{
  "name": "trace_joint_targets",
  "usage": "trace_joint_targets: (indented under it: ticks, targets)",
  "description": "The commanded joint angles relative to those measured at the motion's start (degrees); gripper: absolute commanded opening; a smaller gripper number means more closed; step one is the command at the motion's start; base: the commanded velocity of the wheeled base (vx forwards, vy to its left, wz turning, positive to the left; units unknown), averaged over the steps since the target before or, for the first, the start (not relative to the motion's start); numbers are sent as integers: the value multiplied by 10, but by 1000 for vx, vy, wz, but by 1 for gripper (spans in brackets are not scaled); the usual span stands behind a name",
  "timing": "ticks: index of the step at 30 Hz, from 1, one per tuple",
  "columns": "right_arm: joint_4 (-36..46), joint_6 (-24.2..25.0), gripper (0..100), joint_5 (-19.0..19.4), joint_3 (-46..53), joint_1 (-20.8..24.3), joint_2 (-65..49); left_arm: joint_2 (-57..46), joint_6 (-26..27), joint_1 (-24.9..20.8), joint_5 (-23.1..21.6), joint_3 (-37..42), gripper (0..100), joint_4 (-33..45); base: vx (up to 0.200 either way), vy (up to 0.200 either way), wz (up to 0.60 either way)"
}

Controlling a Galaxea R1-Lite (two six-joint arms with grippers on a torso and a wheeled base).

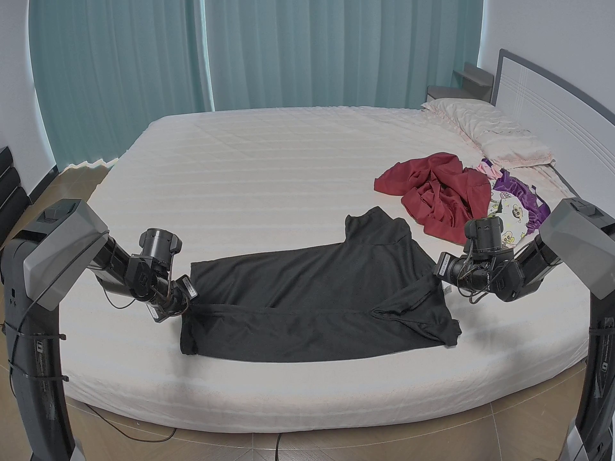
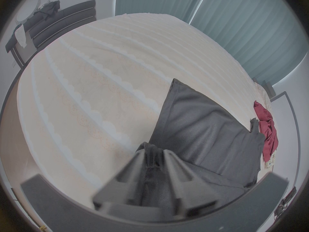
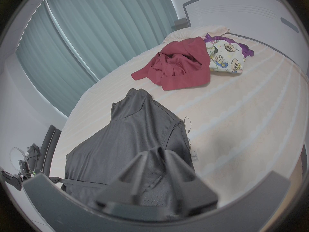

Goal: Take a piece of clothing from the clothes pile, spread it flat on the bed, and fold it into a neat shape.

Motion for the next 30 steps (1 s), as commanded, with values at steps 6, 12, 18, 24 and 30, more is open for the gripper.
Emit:
trace_joint_targets:
  ticks: [6, 12, 18, 24, 30]
  targets:
    - [7, 99, 100, 0, -20, 0, 14, 3, -14, 6, -1, 13, 100, 1, 0, 0, 0]
    - [33, 196, 100, 0, -21, 21, -18, -109, -69, 14, -77, 104, 100, -1, 0, 0, 0]
    - [94, 254, 100, -11, -63, 55, 14, -166, -160, -3, -131, 176, 100, -8, 0, 0, 0]
    - [107, 252, 100, -67, -93, 65, 58, -134, -193, -22, -144, 191, 100, -49, 0, 0, 0]
    - [108, 253, 100, -72, -101, 58, 79, -123, -194, -31, -141, 235, 100, -117, 0, 0, 0]
